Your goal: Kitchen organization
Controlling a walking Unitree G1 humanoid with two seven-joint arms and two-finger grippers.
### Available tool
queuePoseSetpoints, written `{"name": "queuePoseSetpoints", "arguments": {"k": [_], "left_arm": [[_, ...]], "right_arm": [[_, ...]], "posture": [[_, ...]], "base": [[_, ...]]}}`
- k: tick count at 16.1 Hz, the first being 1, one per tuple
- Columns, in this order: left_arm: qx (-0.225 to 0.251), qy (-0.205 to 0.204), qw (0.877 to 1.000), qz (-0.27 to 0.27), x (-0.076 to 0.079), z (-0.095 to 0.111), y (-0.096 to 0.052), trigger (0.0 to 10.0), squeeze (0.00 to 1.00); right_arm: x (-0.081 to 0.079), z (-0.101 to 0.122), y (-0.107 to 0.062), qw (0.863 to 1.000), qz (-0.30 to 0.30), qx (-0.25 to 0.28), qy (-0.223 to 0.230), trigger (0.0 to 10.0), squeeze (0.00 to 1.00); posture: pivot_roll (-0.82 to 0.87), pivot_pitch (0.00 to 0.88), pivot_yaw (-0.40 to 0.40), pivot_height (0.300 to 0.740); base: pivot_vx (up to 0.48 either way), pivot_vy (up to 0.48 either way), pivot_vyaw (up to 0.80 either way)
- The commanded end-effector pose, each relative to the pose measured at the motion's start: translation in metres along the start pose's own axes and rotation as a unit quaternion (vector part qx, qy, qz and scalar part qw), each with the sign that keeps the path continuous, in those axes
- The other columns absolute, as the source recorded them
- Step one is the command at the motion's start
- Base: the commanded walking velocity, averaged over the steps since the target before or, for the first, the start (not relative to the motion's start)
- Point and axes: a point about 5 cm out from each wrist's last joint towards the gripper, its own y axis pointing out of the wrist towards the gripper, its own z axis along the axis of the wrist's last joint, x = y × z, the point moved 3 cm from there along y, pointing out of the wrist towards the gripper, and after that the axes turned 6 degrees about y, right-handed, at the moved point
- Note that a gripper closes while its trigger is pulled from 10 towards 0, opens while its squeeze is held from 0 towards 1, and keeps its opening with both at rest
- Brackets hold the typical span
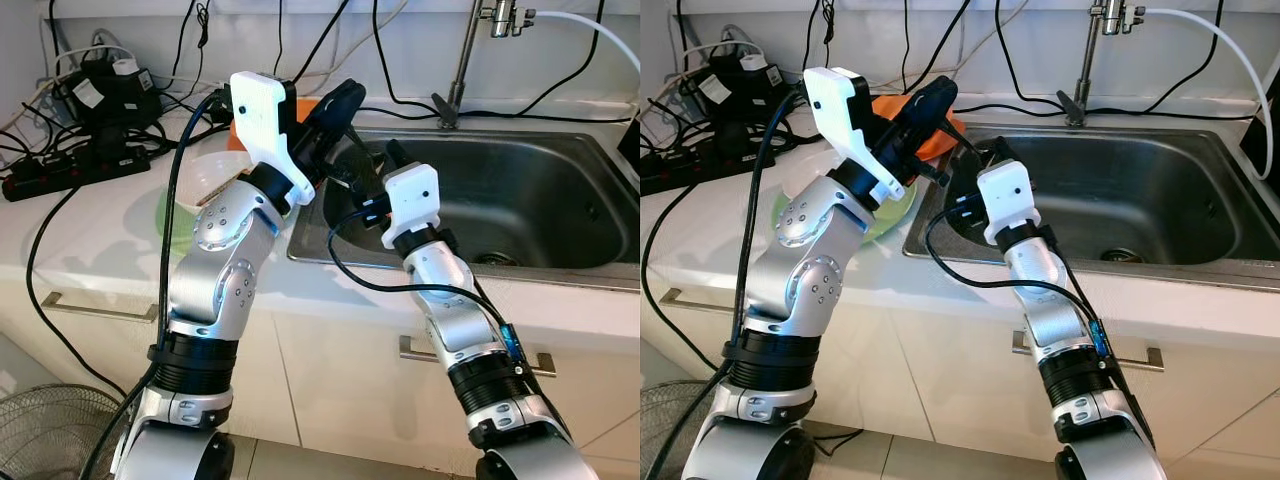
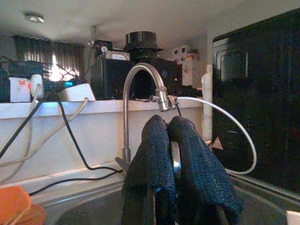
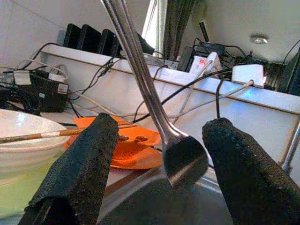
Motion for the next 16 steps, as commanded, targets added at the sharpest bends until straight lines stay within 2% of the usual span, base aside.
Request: {"name": "queuePoseSetpoints", "arguments": {"k": [1,5,6,11,12,13,14,15,16], "left_arm": [[-0.014,-0.006,1.000,-0.015,0.005,-0.006,-0.002,10.0,0.00],[-0.042,-0.020,0.999,-0.023,0.010,-0.026,-0.006,10.0,0.00],[-0.058,-0.024,0.998,-0.024,0.011,-0.037,-0.010,10.0,0.00],[-0.065,-0.019,0.997,-0.019,0.010,-0.042,-0.011,10.0,0.00],[-0.062,-0.018,0.998,-0.016,0.008,-0.040,-0.011,10.0,0.00],[-0.060,-0.016,0.998,-0.014,0.007,-0.040,-0.011,10.0,0.00],[-0.058,-0.016,0.998,-0.012,0.006,-0.039,-0.010,10.0,0.00],[-0.058,-0.017,0.998,-0.010,0.005,-0.039,-0.010,10.0,0.00],[-0.058,-0.019,0.998,-0.009,0.005,-0.040,-0.011,10.0,0.00]], "right_arm": [[-0.002,0.008,0.003,1.000,0.000,0.013,0.008,10.0,0.00],[-0.002,0.010,0.003,1.000,-0.009,0.015,0.012,10.0,0.00],[-0.001,0.009,0.003,1.000,-0.015,0.013,0.011,10.0,0.00],[0.000,0.007,0.002,1.000,-0.020,0.005,0.013,10.0,0.00],[-0.001,0.005,0.002,1.000,-0.019,0.000,0.014,9.6,0.00],[-0.001,0.004,0.002,1.000,-0.019,-0.003,0.013,8.6,0.00],[0.000,0.001,0.002,1.000,-0.022,-0.009,0.012,0.5,0.00],[0.000,0.001,0.002,1.000,-0.023,-0.011,0.013,0.0,0.00],[0.001,0.001,0.002,1.000,-0.024,-0.011,0.014,0.0,0.00]], "posture": [[0.06,0.000,0.115,0.740],[0.06,0.000,0.121,0.740],[0.05,0.000,0.123,0.740],[0.06,0.000,0.121,0.740],[0.06,0.000,0.121,0.740],[0.06,0.001,0.120,0.740],[0.06,0.001,0.119,0.740],[0.06,0.001,0.119,0.740],[0.06,0.003,0.119,0.740]], "base": [[0.000,0.000,0.00],[0.000,0.000,0.00],[0.000,0.000,0.00],[0.000,0.000,0.00],[0.000,0.000,0.00],[0.000,0.000,0.00],[0.000,0.000,0.00],[0.000,0.000,0.00],[0.000,0.000,0.00]]}}
